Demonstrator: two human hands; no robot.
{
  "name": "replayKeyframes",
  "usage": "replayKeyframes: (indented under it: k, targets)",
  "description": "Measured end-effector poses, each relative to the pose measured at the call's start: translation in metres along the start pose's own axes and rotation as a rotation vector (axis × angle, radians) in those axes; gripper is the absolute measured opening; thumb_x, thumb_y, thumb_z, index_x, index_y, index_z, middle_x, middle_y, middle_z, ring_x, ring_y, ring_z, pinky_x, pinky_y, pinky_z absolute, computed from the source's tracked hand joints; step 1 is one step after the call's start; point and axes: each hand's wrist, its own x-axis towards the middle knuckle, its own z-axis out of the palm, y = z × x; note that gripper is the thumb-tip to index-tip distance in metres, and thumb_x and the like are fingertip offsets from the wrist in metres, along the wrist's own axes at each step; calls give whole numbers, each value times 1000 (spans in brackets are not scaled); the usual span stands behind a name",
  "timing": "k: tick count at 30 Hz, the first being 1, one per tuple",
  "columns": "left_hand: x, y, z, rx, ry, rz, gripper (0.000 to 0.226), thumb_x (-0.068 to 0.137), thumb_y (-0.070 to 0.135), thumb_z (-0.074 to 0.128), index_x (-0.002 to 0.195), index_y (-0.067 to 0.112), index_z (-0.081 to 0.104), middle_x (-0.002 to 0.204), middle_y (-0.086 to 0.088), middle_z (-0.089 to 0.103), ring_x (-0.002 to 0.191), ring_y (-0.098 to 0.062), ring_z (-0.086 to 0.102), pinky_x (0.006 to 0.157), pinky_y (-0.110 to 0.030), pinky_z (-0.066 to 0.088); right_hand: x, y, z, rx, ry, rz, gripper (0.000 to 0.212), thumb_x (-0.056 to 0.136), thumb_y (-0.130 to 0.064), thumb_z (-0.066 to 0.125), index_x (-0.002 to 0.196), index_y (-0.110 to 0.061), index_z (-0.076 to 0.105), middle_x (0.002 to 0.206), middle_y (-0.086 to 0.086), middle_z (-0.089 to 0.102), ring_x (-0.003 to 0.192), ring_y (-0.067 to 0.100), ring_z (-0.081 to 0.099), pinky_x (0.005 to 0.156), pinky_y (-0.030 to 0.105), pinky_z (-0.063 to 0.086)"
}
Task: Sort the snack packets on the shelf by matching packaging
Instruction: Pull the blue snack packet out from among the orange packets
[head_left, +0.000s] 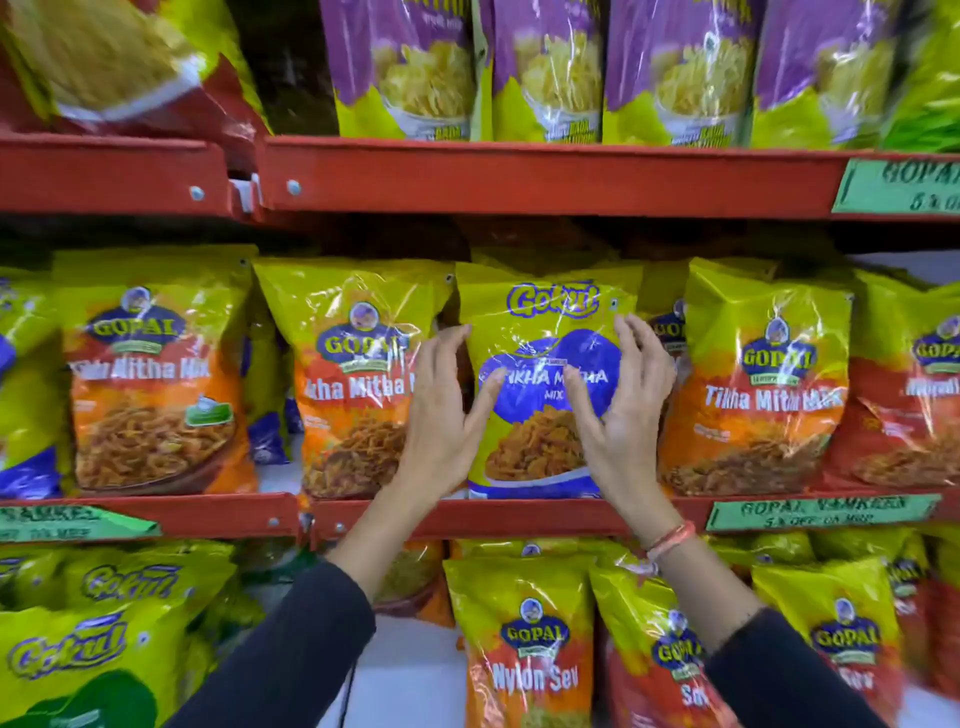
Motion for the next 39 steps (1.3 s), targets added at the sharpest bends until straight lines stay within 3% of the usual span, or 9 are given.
replayKeyframes:
  k: [5,8,11,15,20,27,32,36,39]
  targets:
    - [-19,-5,28,-92,-7,-148,70,94,30,59,151,11,23,154,0,28,143,-7,23,117,-13,17,-16,32,3,142,-215,249,90,91,-41,62,159,-9,12,165,12,16,145,4,9,112,-2,1]
    - [-32,-9,39,-227,-86,-348,71,93,39,56,152,20,20,154,6,35,141,-3,30,118,-21,22,-20,41,0,280,-233,317,100,84,-52,65,160,-16,12,168,3,20,153,5,16,126,20,14]
    - [-37,-15,44,-352,-113,-451,51,92,44,54,139,27,42,137,11,57,127,-5,52,113,-36,37,-27,52,-4,389,-257,451,80,80,-55,70,148,-27,40,138,-13,64,130,1,57,115,41,43]
    - [-34,-18,44,-394,-91,-479,33,85,48,57,117,42,53,118,17,67,114,-4,61,102,-32,47,-29,56,-8,427,-255,515,55,75,-54,73,122,-28,63,104,-24,77,101,-6,70,98,37,55]
    - [-35,-7,29,-394,-77,-369,49,87,43,62,132,28,51,125,13,67,116,-2,61,101,-32,49,-31,45,-20,514,-206,461,59,75,-48,76,125,-22,61,113,-12,77,107,3,71,88,16,55]
    - [-47,13,-7,-505,-69,-333,54,85,40,64,134,22,52,122,9,69,116,-9,63,102,-44,50,-38,5,-41,566,-169,399,57,75,-39,77,126,-18,60,110,-10,78,103,5,72,84,16,57]
    - [-70,21,-44,-548,-66,-361,47,84,45,62,128,30,59,119,22,70,115,-1,63,93,-16,52,-54,-32,-56,620,-219,435,43,80,-42,71,119,-23,68,114,-6,78,109,11,72,90,24,58]
    - [-86,19,-79,-586,-64,-441,61,81,50,67,133,20,57,130,7,67,124,-14,58,109,-42,44,-71,-59,-64,690,-273,488,37,83,-37,69,118,-24,71,113,-5,79,109,11,73,86,21,59]
    - [-98,21,-103,-616,-96,-427,49,81,48,69,124,27,63,125,6,70,118,-10,64,102,-32,51,-83,-79,-67,722,-289,508,31,79,-39,70,108,-30,75,109,-8,80,103,7,74,81,17,59]
